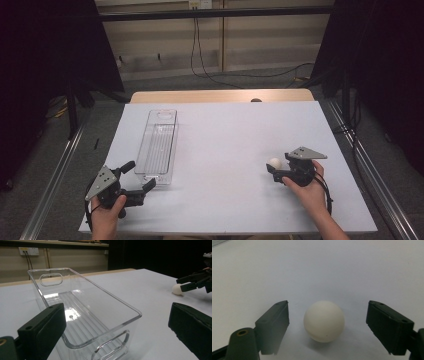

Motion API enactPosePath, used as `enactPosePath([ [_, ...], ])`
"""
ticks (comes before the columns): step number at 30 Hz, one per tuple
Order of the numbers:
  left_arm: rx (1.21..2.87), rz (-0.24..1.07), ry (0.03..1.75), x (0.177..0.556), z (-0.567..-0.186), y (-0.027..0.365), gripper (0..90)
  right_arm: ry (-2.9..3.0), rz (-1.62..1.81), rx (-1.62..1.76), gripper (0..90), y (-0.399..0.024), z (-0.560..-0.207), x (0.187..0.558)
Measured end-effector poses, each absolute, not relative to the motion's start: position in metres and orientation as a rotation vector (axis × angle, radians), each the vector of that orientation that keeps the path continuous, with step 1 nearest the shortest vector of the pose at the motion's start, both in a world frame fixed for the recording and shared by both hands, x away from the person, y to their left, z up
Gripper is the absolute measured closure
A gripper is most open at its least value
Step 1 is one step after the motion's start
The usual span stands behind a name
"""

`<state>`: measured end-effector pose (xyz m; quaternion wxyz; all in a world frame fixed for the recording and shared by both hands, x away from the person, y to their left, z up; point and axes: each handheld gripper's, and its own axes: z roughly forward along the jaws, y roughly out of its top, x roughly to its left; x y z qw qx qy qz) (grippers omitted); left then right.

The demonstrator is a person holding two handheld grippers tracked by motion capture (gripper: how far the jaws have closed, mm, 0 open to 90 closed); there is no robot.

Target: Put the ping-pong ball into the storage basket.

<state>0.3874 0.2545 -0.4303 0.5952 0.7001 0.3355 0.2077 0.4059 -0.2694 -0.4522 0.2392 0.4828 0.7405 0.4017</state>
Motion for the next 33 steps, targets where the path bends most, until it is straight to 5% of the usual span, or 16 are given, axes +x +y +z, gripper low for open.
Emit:
enactPosePath([
  [13, 1.638, 0.490, 0.770, 0.3876, -0.4302, 0.2555, 1.5, 2.072, 1.081, 1.323, 33.3, -0.2682, -0.4536, 0.4077],
  [33, 1.643, 0.486, 0.769, 0.3879, -0.4308, 0.2554, 1.5, 2.103, 1.045, 1.341, 44.1, -0.2661, -0.4558, 0.4110],
])
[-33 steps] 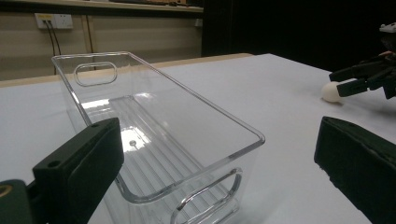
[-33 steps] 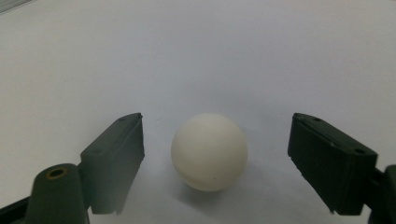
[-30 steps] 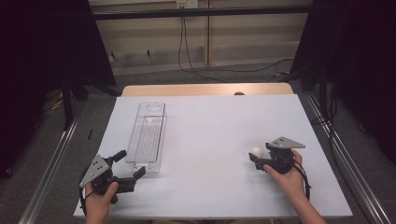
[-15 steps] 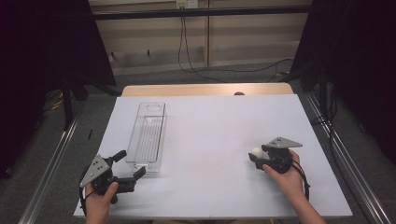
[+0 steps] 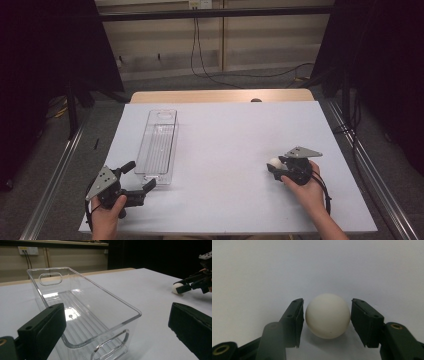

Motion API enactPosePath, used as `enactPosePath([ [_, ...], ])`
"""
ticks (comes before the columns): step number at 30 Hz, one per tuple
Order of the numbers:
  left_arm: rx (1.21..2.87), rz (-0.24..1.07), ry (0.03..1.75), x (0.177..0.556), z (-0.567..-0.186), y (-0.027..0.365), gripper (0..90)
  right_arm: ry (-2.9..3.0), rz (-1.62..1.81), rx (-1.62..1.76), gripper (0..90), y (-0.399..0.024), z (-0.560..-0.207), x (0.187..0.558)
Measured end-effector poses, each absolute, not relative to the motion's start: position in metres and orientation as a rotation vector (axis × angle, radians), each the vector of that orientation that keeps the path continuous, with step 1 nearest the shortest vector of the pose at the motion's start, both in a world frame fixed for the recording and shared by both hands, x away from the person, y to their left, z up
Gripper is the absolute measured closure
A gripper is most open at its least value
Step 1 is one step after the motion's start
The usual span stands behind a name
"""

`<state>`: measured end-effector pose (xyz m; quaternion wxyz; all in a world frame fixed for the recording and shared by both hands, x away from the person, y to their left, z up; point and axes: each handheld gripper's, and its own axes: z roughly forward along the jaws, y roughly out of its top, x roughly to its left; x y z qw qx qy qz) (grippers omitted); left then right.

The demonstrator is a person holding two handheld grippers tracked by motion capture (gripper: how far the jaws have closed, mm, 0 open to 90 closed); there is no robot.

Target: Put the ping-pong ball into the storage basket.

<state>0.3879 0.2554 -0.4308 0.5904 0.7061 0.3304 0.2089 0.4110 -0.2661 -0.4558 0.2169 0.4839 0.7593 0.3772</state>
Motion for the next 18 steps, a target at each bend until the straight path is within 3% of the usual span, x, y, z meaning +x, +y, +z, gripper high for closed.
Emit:
enactPosePath([
  [18, 1.640, 0.485, 0.768, 0.3876, -0.4302, 0.2555, 1.5, 2.110, 1.032, 1.337, 50.9, -0.2663, -0.4560, 0.4112],
])
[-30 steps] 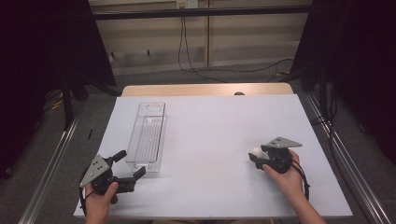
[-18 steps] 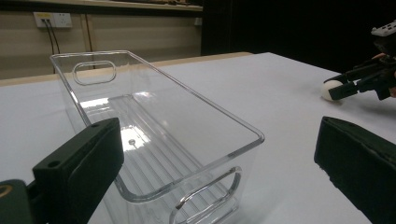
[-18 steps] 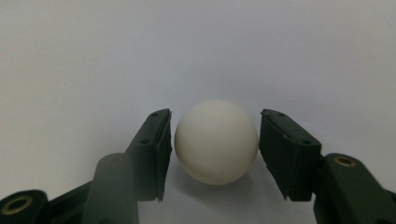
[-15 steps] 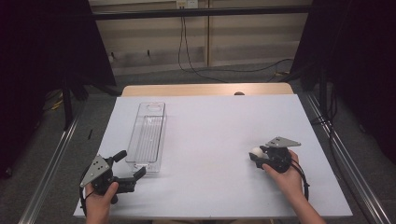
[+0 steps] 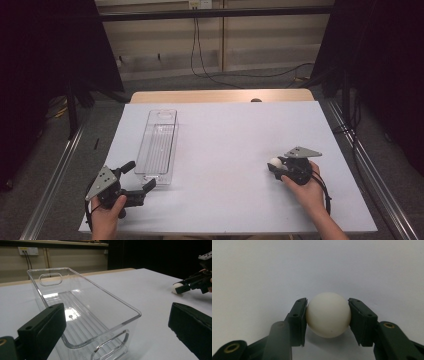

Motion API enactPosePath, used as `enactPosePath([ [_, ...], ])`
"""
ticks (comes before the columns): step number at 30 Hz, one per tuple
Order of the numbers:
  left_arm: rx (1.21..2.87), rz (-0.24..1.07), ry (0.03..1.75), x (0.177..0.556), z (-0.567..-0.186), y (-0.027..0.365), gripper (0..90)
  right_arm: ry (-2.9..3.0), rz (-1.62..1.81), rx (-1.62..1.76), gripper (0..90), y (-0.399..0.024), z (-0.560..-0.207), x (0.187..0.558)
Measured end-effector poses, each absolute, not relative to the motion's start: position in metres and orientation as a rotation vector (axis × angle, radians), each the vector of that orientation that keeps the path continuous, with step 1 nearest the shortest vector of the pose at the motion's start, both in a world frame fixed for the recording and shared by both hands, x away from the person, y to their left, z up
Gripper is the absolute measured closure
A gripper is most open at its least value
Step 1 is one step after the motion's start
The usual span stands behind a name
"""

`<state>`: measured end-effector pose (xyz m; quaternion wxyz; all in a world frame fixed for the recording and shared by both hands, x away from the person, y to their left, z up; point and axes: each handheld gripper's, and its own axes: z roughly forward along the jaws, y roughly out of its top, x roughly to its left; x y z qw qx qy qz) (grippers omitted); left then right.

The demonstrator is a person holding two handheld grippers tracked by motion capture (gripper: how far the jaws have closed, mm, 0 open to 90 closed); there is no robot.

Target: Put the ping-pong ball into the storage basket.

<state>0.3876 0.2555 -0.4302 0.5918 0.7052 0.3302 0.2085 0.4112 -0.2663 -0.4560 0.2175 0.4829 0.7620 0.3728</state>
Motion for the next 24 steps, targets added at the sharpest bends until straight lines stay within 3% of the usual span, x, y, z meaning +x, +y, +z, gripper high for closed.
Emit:
enactPosePath([
  [24, 1.641, 0.486, 0.768, 0.3877, -0.4304, 0.2556, 1.5, 2.112, 1.089, 1.358, 51.1, -0.2680, -0.4469, 0.4104],
])
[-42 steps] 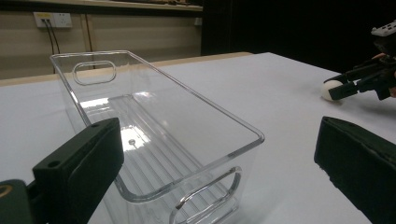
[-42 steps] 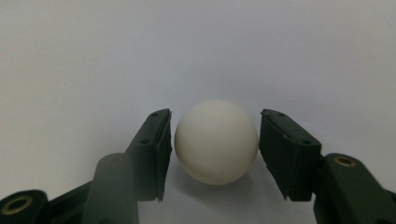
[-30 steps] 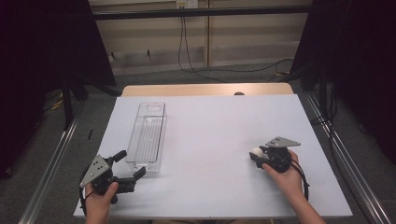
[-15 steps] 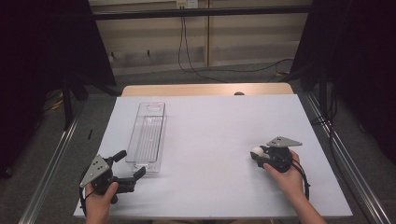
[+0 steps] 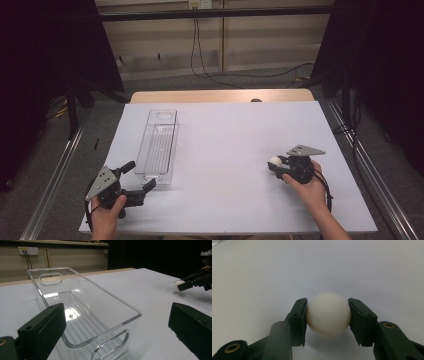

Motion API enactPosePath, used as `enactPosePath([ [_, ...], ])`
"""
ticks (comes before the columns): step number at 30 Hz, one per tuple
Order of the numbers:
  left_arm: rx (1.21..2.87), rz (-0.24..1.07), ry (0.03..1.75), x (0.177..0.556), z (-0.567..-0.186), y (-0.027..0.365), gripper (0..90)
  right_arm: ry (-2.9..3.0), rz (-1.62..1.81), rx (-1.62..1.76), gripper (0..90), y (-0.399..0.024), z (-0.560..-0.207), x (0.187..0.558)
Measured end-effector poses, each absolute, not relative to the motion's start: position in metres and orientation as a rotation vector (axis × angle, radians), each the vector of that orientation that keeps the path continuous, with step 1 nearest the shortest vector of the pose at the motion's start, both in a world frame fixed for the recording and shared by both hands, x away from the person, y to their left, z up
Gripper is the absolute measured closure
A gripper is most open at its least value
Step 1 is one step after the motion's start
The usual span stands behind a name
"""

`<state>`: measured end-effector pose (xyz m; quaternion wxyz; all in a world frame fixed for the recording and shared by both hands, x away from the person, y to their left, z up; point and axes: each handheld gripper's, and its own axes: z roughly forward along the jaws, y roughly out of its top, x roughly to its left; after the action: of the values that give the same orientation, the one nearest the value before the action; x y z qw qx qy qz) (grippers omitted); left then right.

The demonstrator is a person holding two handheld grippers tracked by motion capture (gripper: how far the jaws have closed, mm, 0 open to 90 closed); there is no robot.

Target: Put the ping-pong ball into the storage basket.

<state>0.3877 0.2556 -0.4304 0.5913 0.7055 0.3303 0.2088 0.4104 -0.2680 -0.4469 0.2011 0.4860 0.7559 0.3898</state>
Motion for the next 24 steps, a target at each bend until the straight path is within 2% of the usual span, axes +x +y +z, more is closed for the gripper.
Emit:
enactPosePath([
  [24, 1.646, 0.490, 0.766, 0.388, -0.430, 0.255, 1.5, 2.122, 1.117, 1.328, 51.1, -0.262, -0.435, 0.412],
])
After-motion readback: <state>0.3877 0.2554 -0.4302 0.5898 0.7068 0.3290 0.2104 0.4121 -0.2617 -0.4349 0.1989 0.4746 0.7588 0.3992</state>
